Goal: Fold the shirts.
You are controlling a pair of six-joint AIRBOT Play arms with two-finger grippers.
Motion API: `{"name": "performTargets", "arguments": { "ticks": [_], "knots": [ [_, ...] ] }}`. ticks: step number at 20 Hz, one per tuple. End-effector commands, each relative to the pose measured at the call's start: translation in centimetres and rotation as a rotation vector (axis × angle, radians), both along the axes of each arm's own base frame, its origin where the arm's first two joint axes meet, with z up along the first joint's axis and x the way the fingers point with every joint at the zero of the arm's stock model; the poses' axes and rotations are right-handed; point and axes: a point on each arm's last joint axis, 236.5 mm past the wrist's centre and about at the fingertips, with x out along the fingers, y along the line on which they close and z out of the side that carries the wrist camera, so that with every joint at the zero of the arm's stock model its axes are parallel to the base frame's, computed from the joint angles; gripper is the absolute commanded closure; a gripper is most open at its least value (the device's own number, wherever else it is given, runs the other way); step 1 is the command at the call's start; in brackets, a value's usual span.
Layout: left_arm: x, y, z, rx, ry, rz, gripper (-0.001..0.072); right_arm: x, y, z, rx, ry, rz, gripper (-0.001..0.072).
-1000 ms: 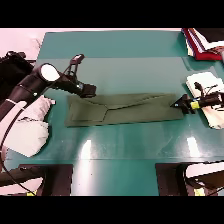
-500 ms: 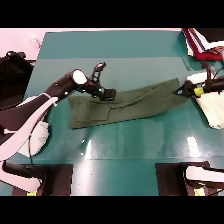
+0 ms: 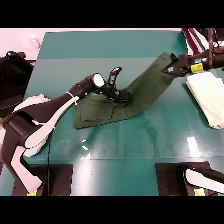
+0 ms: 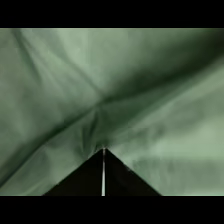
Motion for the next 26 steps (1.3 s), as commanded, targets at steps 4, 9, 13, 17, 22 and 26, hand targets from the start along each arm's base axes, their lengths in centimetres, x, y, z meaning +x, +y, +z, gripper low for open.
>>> {"name": "performTargets", "arguments": {
  "ticks": [4, 9, 13, 17, 22, 26],
  "knots": [
    [-0.3, 0.0, -1.9, 0.033, 0.046, -0.015, 0.0684, -1.8, 6.4, 3.1, 0.059, -0.056, 0.111, 0.0694],
    [2.2, 6.6, 2.5, 0.084, 0.015, -0.015, 0.0684, -2.0, 9.8, 3.9, 0.076, -0.116, 0.146, 0.0693],
    [7.1, 19.7, 10.2, 0.296, -0.233, 0.121, 0.0684, -3.5, 15.4, 2.6, 0.098, -0.110, 0.244, 0.0693],
    [8.3, 32.3, 20.1, 0.357, -0.417, 0.366, 0.0683, -4.3, 25.6, -1.3, 0.134, -0.141, 0.316, 0.0692],
    [6.3, 40.3, 26.1, 0.379, -0.507, 0.550, 0.0683, -6.1, 34.3, -8.3, 0.141, -0.100, 0.358, 0.0240],
    [5.5, 40.5, 25.5, 0.382, -0.465, 0.541, 0.0683, -4.5, 28.8, -8.9, 0.014, -0.085, 0.394, 0.0242]
  ]
}}
